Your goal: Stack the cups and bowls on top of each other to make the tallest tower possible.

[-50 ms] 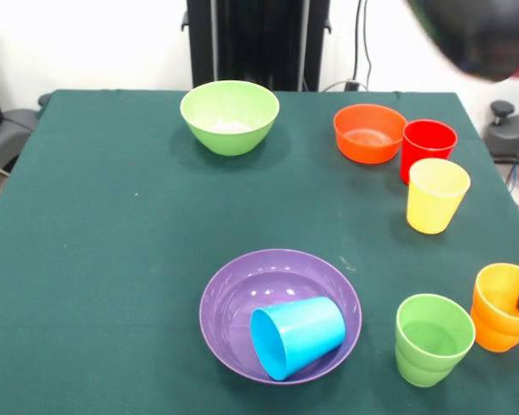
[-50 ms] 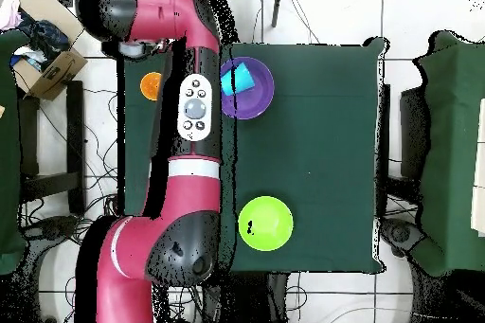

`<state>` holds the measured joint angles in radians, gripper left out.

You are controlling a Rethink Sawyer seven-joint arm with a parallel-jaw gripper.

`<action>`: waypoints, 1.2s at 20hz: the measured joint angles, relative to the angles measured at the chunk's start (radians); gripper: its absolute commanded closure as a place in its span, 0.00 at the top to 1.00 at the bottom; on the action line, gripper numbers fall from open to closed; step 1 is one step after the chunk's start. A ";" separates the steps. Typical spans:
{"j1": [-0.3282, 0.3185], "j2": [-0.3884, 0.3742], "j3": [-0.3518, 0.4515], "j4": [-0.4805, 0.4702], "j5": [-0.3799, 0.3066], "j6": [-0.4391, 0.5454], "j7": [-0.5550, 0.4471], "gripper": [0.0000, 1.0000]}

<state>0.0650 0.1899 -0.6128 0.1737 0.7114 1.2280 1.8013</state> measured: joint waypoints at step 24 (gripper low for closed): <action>-0.051 -0.050 0.192 0.173 -0.216 -0.092 -0.076 1.00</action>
<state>0.0135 0.1400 -0.4212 0.3470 0.4954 1.1361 1.7256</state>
